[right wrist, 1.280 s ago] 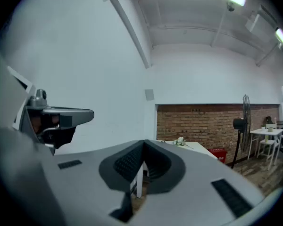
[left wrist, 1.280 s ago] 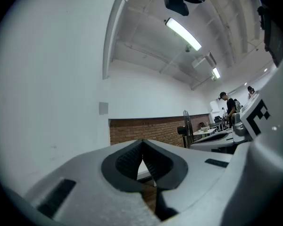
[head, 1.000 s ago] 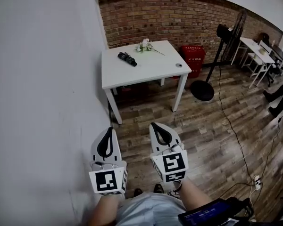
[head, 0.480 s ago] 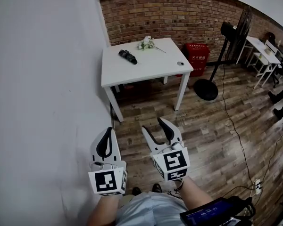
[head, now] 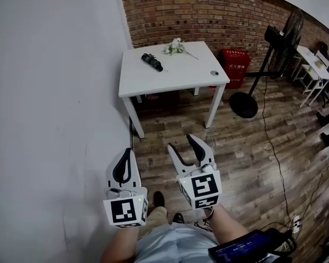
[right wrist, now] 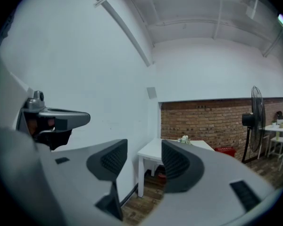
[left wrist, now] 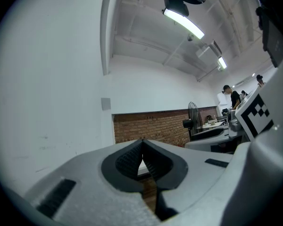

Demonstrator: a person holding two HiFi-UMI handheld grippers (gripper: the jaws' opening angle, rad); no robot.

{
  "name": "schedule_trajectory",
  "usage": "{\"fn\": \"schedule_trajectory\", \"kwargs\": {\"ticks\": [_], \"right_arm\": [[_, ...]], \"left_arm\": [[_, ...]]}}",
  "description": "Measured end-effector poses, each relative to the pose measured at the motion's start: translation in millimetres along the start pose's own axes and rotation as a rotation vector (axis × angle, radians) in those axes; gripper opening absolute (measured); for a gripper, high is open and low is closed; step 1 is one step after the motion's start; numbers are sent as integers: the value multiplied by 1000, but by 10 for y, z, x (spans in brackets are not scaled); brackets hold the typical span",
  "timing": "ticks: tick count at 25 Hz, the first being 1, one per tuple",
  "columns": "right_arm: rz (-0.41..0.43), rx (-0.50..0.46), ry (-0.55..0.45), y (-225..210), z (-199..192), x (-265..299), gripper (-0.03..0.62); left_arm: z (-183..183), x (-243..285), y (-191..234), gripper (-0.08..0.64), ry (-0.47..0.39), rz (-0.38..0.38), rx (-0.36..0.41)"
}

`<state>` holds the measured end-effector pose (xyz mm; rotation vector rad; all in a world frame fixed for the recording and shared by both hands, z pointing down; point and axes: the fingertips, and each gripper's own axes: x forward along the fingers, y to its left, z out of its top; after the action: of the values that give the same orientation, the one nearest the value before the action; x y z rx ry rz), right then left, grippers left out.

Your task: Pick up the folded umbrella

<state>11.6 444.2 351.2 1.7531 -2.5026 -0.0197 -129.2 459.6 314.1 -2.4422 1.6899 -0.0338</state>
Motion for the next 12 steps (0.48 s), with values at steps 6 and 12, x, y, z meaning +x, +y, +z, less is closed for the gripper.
{"fn": "schedule_trajectory", "kwargs": {"ticks": [6,12], "right_arm": [[-5,-4,12,-113,-45,245,231],[-12,4,34,-237,-148,684,230]], "left_arm": [[-77,255,93,6,0,5,-10],[-249,682,281,6,15,-3,-16]]}}
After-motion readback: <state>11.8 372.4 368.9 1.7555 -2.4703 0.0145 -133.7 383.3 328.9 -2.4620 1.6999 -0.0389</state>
